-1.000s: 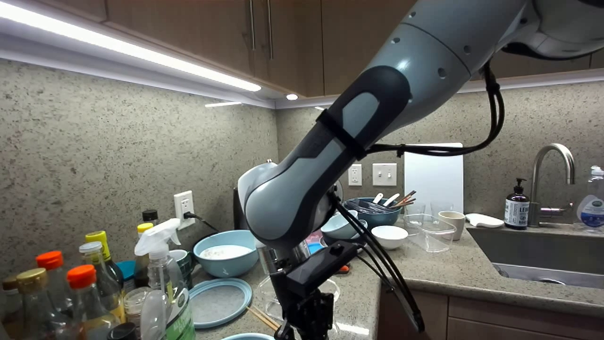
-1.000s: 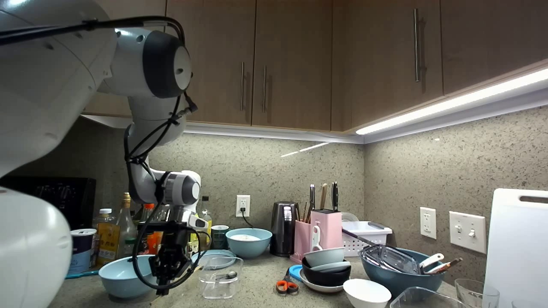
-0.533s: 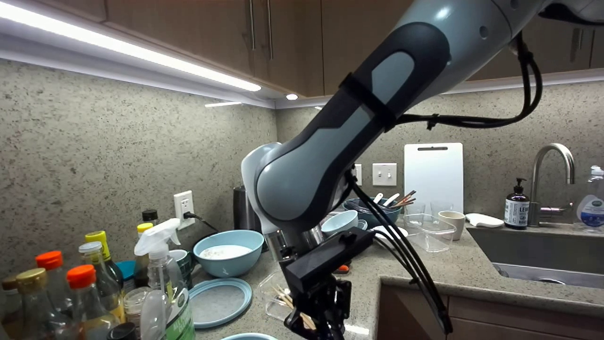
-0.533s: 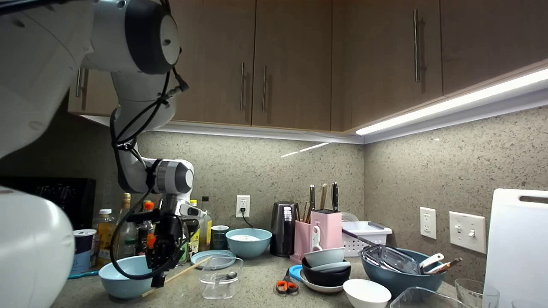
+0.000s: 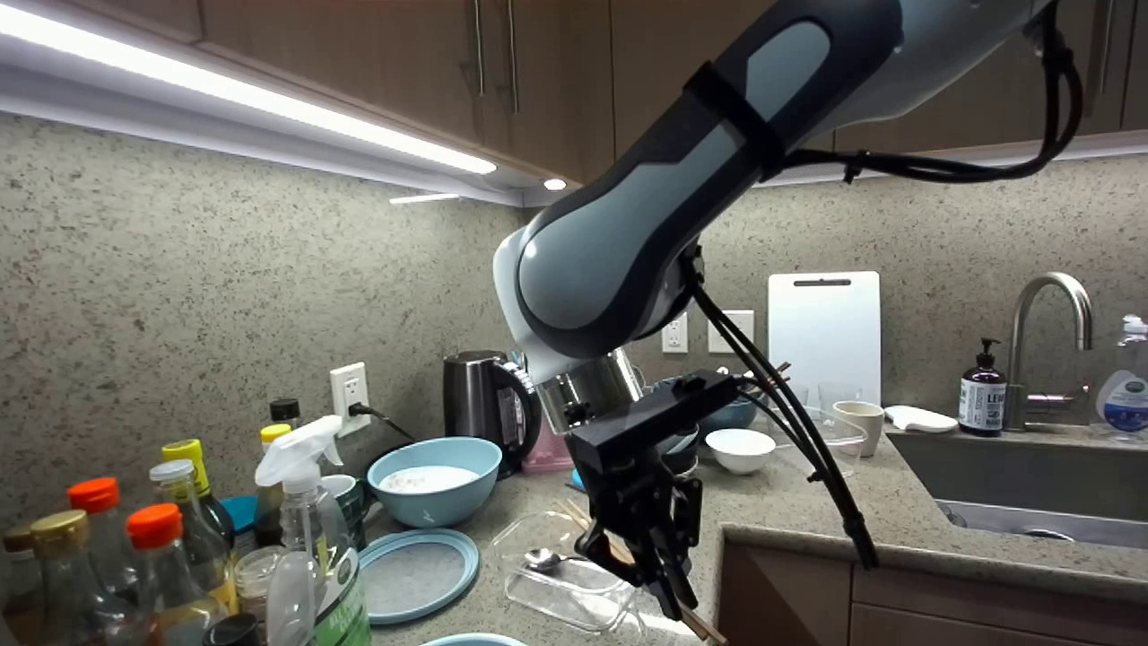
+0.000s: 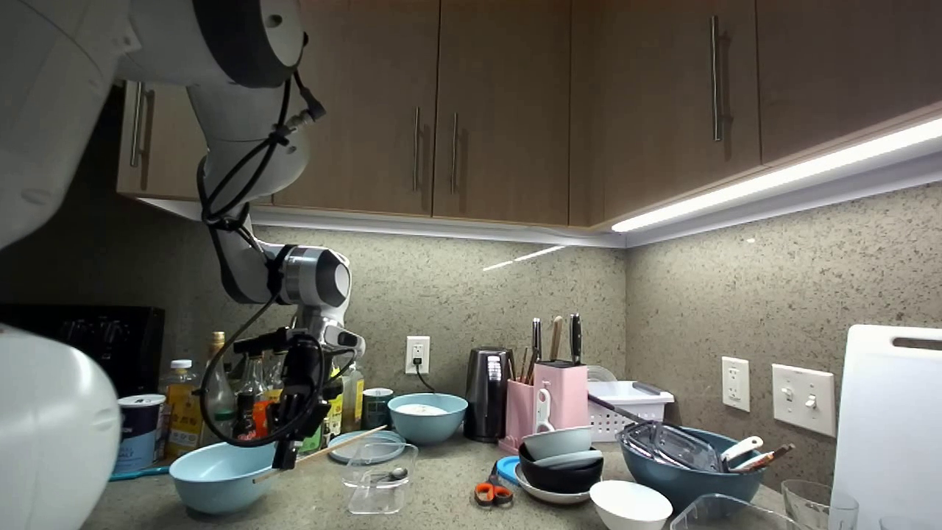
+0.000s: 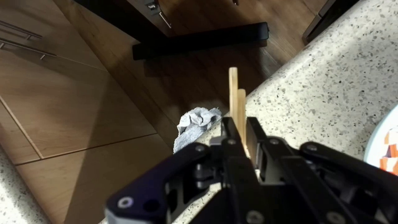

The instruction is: Put the chopsticks in the lunchbox

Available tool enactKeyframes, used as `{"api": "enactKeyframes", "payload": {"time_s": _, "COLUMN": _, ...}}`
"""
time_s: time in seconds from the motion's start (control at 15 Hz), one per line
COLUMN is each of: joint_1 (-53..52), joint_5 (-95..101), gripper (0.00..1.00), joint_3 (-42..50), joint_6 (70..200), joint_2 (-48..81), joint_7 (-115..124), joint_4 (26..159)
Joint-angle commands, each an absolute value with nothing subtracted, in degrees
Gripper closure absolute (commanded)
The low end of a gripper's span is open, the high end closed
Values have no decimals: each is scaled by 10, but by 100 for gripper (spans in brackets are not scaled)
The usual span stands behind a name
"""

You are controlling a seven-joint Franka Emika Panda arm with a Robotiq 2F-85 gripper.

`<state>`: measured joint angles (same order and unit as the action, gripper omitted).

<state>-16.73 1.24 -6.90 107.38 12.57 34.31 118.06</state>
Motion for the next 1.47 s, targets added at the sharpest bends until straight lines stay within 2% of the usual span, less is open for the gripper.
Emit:
{"api": "enactKeyframes", "payload": {"time_s": 0.0, "joint_1": -159, "joint_5": 13, "gripper": 91, "joint_3": -76, "joint_6": 1073, "joint_2": 125, "joint_7": 344, "joint_4": 1180}}
{"api": "enactKeyframes", "payload": {"time_s": 0.33, "joint_1": -139, "joint_5": -14, "gripper": 92, "joint_3": -74, "joint_6": 994, "joint_2": 171, "joint_7": 222, "joint_4": 1114}}
{"api": "enactKeyframes", "payload": {"time_s": 0.67, "joint_1": -123, "joint_5": -46, "gripper": 92, "joint_3": -67, "joint_6": 915, "joint_2": 216, "joint_7": 217, "joint_4": 1035}}
{"api": "enactKeyframes", "payload": {"time_s": 0.8, "joint_1": -131, "joint_5": -30, "gripper": 88, "joint_3": -64, "joint_6": 939, "joint_2": 205, "joint_7": 228, "joint_4": 1053}}
{"api": "enactKeyframes", "payload": {"time_s": 1.0, "joint_1": -129, "joint_5": -39, "gripper": 88, "joint_3": -60, "joint_6": 935, "joint_2": 219, "joint_7": 228, "joint_4": 1033}}
{"api": "enactKeyframes", "payload": {"time_s": 1.07, "joint_1": -129, "joint_5": -30, "gripper": 92, "joint_3": -61, "joint_6": 924, "joint_2": 231, "joint_7": 212, "joint_4": 1023}}
{"api": "enactKeyframes", "payload": {"time_s": 1.4, "joint_1": -112, "joint_5": -19, "gripper": 92, "joint_3": -62, "joint_6": 829, "joint_2": 312, "joint_7": 86, "joint_4": 912}}
